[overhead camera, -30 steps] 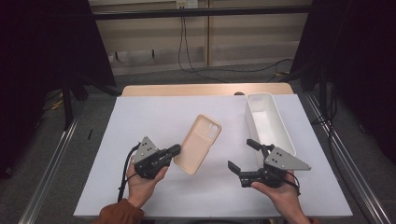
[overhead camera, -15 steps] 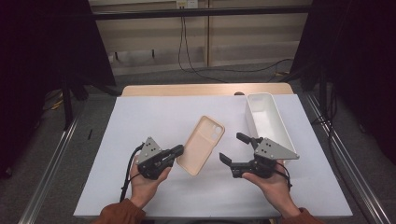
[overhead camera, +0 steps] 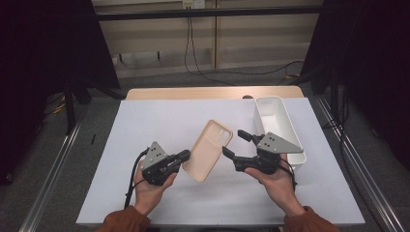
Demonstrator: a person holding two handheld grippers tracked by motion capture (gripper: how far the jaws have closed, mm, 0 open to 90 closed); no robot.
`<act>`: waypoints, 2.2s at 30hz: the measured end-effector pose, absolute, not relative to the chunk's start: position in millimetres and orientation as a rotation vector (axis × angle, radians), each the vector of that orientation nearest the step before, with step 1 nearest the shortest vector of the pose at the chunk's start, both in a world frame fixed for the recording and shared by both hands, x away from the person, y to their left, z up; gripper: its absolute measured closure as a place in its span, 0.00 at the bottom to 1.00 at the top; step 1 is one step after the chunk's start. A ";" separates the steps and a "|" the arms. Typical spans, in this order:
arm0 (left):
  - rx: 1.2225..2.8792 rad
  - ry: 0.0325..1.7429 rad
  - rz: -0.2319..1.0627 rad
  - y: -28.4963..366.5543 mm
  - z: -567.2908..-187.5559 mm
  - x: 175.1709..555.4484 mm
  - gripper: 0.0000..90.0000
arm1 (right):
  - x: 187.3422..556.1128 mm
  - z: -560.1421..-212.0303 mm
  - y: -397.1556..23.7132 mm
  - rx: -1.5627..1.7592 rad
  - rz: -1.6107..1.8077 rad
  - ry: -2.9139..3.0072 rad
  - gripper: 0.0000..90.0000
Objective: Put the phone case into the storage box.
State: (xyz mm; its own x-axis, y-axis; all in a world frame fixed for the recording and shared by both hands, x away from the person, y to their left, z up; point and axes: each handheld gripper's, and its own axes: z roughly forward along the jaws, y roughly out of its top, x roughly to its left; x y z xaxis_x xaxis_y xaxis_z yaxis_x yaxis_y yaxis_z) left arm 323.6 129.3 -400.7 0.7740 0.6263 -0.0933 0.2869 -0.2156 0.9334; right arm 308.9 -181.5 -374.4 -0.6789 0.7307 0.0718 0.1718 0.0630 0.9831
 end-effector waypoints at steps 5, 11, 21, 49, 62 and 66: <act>1.816 0.697 0.374 128.9 -400.4 323.4 0.97 | 314.3 -377.7 -175.6 0.918 1.661 1.922 0.34; 1.822 0.692 0.377 128.5 -400.7 323.2 0.97 | 316.9 -379.0 -173.6 0.936 1.678 1.932 0.43; 1.833 0.688 0.382 126.8 -401.8 323.1 0.97 | 319.7 -381.8 -171.7 0.941 1.693 1.961 0.57; 1.875 0.687 0.407 122.7 -408.3 324.5 0.96 | 320.7 -378.0 -168.7 0.924 1.766 1.943 0.84; 1.888 0.701 0.386 122.3 -412.9 328.8 0.95 | 321.3 -375.0 -162.6 0.875 1.767 1.958 0.89; 1.882 0.707 0.370 122.9 -413.3 329.9 0.94 | 321.4 -374.2 -161.8 0.855 1.765 1.958 0.90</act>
State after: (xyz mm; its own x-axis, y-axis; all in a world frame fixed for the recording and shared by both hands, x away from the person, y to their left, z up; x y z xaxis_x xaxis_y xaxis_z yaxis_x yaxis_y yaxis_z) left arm 329.9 122.9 -413.3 0.7782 0.6246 -0.0651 0.3020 -0.2815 0.9108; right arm 321.4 -161.8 -374.2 -0.7481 0.6519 0.1240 0.1907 0.0322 0.9811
